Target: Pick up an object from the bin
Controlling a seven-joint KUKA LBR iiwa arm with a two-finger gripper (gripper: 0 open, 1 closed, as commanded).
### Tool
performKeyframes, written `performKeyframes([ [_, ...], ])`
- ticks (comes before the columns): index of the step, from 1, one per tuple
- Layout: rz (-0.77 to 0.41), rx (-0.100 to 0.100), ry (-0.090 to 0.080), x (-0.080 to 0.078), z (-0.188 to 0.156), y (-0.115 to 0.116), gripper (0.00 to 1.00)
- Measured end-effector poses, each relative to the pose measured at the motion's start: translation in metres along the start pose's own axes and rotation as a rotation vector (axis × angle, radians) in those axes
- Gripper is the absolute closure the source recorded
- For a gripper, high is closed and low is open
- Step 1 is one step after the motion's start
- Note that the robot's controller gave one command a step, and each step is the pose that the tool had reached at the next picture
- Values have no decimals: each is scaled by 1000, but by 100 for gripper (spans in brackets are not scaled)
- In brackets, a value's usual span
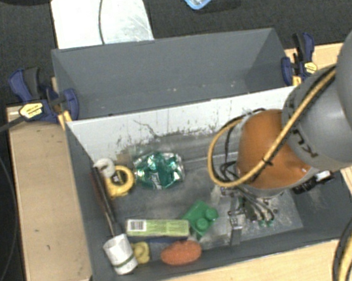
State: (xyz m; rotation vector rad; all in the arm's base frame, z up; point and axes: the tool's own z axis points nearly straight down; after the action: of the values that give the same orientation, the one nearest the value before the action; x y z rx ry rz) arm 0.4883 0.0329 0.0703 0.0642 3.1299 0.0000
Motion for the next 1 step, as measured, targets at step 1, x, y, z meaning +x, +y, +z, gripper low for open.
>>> performKeyframes([
  [1, -2, 0, 0, 0, 0, 0, 0],
])
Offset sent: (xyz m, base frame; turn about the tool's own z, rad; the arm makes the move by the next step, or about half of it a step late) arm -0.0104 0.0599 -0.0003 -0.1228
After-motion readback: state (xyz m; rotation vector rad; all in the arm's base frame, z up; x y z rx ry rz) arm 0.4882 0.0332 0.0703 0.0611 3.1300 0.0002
